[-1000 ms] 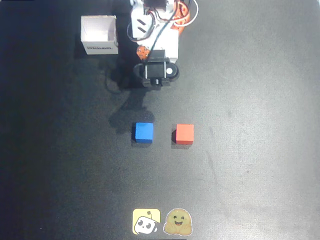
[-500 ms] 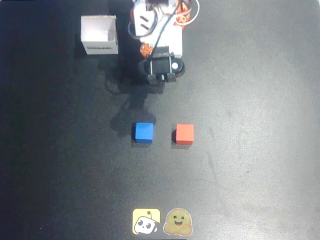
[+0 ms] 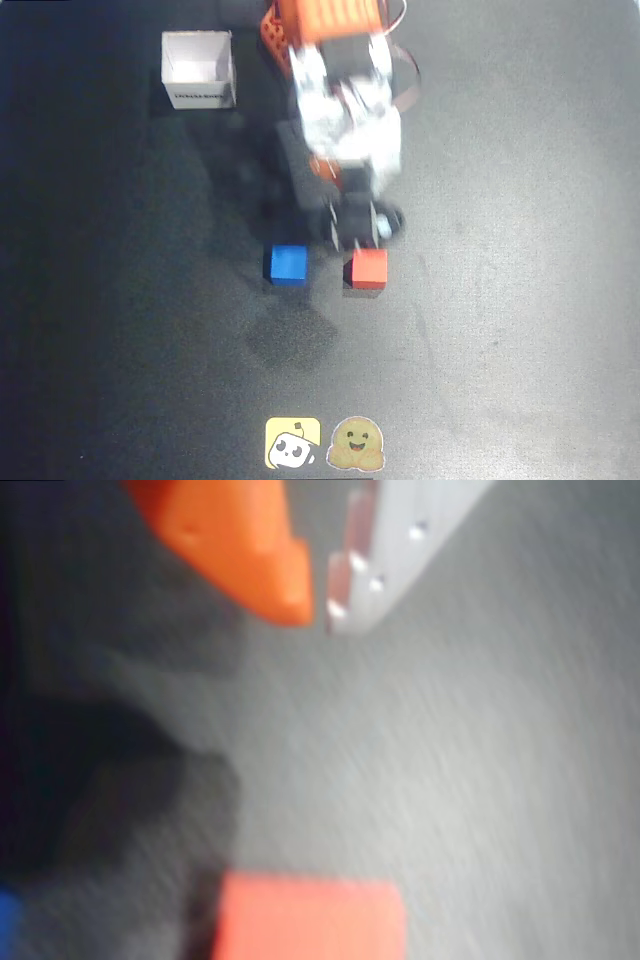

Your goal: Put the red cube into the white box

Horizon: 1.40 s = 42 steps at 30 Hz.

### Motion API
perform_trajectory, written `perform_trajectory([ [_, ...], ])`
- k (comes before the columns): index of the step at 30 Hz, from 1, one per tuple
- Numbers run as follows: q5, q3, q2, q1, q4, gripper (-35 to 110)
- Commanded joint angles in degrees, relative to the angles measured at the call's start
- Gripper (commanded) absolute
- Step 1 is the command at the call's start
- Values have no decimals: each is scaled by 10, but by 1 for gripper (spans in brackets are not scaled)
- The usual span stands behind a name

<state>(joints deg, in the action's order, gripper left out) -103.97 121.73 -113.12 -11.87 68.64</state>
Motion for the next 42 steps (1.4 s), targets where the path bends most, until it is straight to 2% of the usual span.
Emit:
perform_trajectory([
  [1, -10, -62, 89, -19, -38, 8],
  [6, -7, -69, 149, -29, -99, 27],
  [8, -4, -69, 158, -28, -113, 30],
  [22, -10, -119, 216, -28, -144, 30],
  [31, -10, -141, 257, -23, -150, 17],
  [34, -15, -142, 269, -20, -156, 0],
  [39, -12, -142, 275, -13, -159, 0],
  [42, -13, -145, 240, 3, -120, 0],
])
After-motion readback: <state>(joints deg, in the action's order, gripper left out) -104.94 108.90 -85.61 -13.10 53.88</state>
